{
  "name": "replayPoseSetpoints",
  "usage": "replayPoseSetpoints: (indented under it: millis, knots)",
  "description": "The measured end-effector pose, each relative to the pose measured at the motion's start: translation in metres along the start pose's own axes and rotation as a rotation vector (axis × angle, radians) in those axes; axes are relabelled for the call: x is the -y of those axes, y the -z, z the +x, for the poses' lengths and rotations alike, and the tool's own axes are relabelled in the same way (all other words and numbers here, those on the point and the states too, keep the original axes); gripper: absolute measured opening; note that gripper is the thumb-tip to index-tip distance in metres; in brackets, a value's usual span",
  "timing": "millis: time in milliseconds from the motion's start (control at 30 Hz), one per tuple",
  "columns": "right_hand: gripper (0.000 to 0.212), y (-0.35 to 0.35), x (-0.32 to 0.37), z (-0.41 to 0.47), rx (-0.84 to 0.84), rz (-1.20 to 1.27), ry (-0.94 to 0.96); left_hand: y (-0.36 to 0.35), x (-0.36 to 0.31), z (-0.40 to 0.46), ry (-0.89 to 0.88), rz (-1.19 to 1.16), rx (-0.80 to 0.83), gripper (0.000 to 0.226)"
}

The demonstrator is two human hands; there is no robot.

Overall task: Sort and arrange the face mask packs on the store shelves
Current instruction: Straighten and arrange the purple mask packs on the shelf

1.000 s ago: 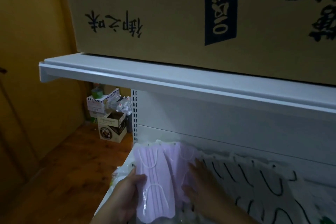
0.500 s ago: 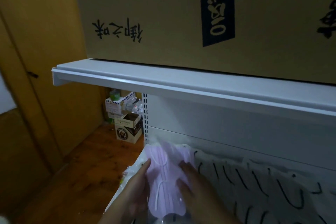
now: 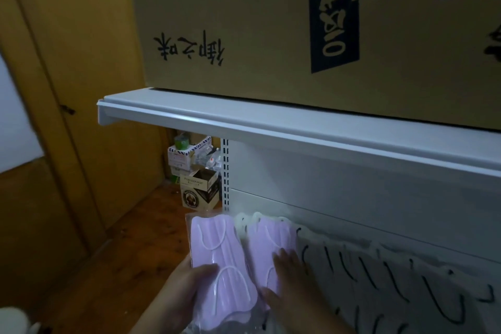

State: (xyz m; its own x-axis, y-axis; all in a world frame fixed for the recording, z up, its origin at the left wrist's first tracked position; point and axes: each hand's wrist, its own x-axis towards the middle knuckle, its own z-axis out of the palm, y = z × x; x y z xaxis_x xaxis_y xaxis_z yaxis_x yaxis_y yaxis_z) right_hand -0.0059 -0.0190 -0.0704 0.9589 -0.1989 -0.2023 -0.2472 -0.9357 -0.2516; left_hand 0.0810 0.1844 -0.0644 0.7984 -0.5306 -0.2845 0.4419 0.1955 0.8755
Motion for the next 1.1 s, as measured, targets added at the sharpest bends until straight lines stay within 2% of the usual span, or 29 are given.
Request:
replayPoseSetpoints:
  millis: [67, 200, 267, 367, 433, 467, 533, 600, 667, 733, 800, 867, 967, 1033, 1100]
  knots:
    - [0.071, -0.003, 0.000, 0.004, 0.033, -0.022, -0.007, 0.001, 0.000, -0.003, 0.012, 0.000, -0.019, 0.053]
    - [0.049, -0.001, 0.000, 0.003, -0.186, 0.042, 0.012, 0.000, 0.002, -0.004, 0.072, -0.038, -0.024, 0.058]
    - [0.045, 0.003, 0.000, -0.002, -0.289, 0.124, -0.004, -0.002, 0.001, -0.004, 0.040, -0.021, -0.032, 0.056]
    - [0.043, 0.007, 0.007, -0.012, -0.357, 0.286, -0.026, -0.005, 0.001, -0.002, 0.012, 0.020, -0.042, 0.049]
    - [0.044, 0.011, 0.018, -0.020, -0.401, 0.421, 0.044, -0.012, 0.001, -0.001, 0.014, -0.012, -0.031, 0.048]
    - [0.047, 0.011, 0.025, -0.023, -0.386, 0.443, 0.115, -0.016, 0.002, 0.000, 0.017, -0.055, -0.005, 0.044]
    - [0.057, 0.009, 0.040, -0.023, -0.225, 0.320, 0.242, -0.027, 0.002, -0.001, 0.054, -0.106, 0.043, 0.033]
    - [0.068, 0.005, 0.050, -0.020, -0.063, 0.155, 0.288, -0.030, 0.005, 0.000, 0.092, -0.093, 0.065, 0.038]
    - [0.073, 0.004, 0.053, -0.018, -0.018, 0.142, 0.292, -0.027, 0.007, 0.001, 0.045, -0.061, 0.057, 0.041]
    - [0.071, 0.002, 0.053, -0.019, -0.038, 0.237, 0.299, -0.020, 0.007, -0.001, 0.017, -0.042, 0.054, 0.045]
    - [0.065, 0.002, 0.047, -0.018, -0.120, 0.333, 0.238, -0.011, 0.007, -0.002, 0.034, -0.037, 0.037, 0.047]
    - [0.065, 0.003, 0.032, -0.013, -0.152, 0.227, 0.110, 0.002, 0.007, -0.002, 0.033, 0.000, -0.063, 0.050]
    - [0.075, 0.001, 0.012, -0.004, -0.020, 0.002, -0.072, 0.011, 0.009, -0.002, 0.044, 0.122, -0.212, 0.045]
    - [0.073, -0.004, 0.008, 0.000, 0.000, -0.020, -0.091, 0.009, 0.009, -0.004, 0.065, 0.136, -0.269, 0.041]
    - [0.063, -0.005, 0.006, 0.001, -0.074, 0.007, -0.079, 0.005, 0.009, -0.006, 0.062, 0.122, -0.288, 0.036]
